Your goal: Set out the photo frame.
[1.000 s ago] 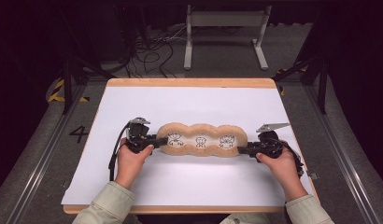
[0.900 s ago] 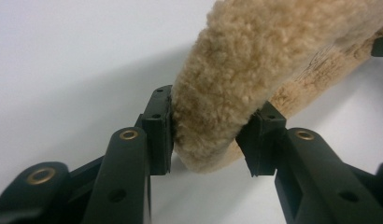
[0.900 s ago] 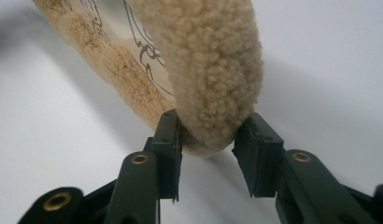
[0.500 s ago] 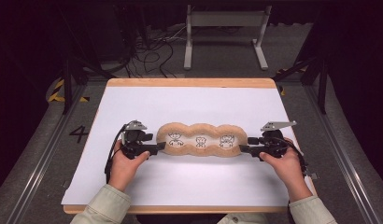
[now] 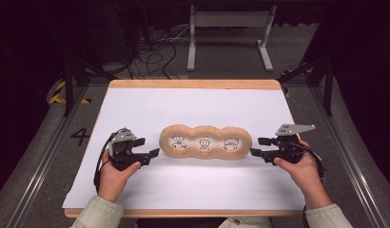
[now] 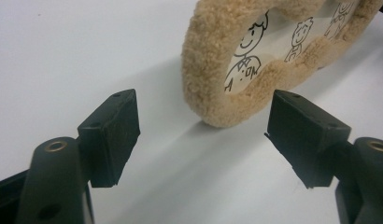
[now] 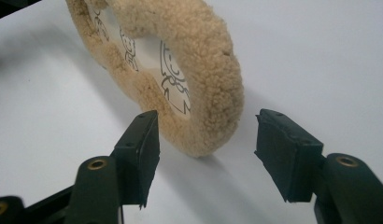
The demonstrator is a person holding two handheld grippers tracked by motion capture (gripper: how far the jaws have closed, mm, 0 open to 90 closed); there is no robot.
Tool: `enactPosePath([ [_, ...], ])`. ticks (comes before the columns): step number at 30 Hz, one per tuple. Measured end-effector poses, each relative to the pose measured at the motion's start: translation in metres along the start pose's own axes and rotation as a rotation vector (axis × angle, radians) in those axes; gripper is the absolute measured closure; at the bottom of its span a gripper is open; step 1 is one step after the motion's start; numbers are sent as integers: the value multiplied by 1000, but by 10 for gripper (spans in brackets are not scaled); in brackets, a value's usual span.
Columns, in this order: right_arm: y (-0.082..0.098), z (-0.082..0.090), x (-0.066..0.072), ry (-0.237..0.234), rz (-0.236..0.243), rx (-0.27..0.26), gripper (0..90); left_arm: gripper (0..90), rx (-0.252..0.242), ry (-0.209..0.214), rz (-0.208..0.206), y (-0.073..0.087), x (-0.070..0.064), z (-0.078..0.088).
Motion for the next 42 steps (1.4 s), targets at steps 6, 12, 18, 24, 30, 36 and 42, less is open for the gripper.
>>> enactPosePath([
  [6, 8, 9, -7, 18, 30, -1, 377, 226, -12, -13, -10, 14, 10, 12],
  [12, 22, 13, -20, 12, 51, -30, 342, 202, -20, -26, -31, 27, 19, 19],
  [18, 33, 8, -28, 3, 83, -35, 344, 191, -17, -49, -52, 40, 32, 19],
  [24, 43, 1, -35, 0, 75, -84, 342, 211, -73, -41, -3, 46, 41, 20],
  [30, 52, -7, -40, -12, 52, -114, 341, 214, -106, -48, -3, 47, 45, 19],
  [36, 60, -12, -45, 13, -9, -112, 331, 208, -43, -60, -16, 50, 45, 9],
  [42, 60, -14, -44, 15, -7, -103, 321, 207, 31, -79, -15, 53, 46, 2],
])
Point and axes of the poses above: each handheld gripper's, and its own axes: z roughly backward along the jaws, y roughly out of its underside, x roughly to its left, the point moved 3 cm from there along -z, roughly forward along the jaws, and after that the axes turned 5 degrees about y, right-handed, at the moved point
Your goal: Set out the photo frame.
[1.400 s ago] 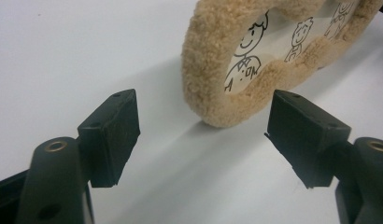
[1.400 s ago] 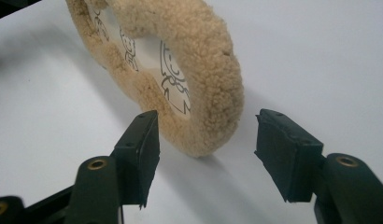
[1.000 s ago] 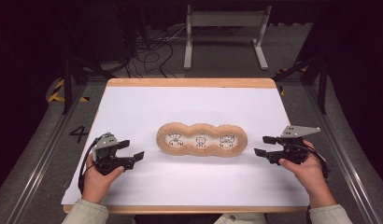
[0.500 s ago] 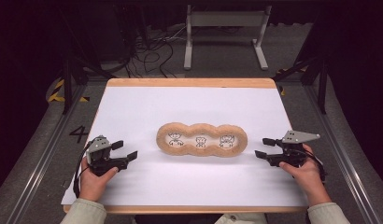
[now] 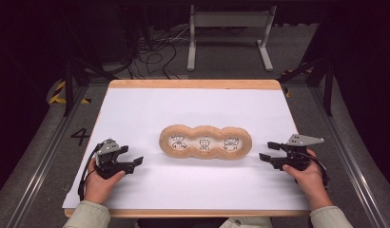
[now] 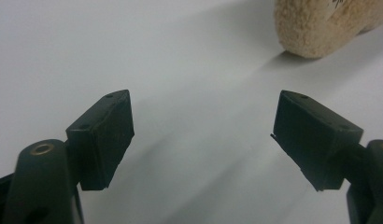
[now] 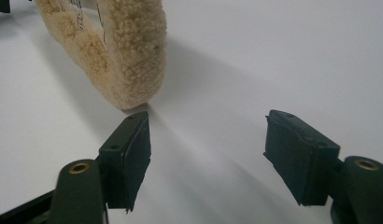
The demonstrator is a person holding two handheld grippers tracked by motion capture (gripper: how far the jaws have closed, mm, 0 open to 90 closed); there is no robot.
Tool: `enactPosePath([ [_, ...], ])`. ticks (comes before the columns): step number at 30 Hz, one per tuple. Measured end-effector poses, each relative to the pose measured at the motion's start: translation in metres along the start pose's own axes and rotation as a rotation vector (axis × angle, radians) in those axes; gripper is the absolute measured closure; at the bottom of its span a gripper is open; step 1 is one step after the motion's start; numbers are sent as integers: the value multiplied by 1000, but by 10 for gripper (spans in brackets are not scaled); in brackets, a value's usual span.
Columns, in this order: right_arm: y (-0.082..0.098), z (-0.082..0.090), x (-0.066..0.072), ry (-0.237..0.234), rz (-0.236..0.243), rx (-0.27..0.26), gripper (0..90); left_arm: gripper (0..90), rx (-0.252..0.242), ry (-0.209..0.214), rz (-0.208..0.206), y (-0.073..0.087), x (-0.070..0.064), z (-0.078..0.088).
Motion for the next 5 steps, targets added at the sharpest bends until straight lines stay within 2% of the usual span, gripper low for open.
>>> enactPosePath([
  [5, -2, 1, 1, 8, 7, -7, 321, 207, -8, 11, 12, -1, 0, -1],
])
Point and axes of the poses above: each handheld gripper's, and its own axes: z roughly backward along the jaws, y roughly out of its underside, x roughly to its left, the point moved 3 cm from there along -z, roughly forward along the jaws, and after that the axes turned 5 degrees about y, right-handed, at the moved point
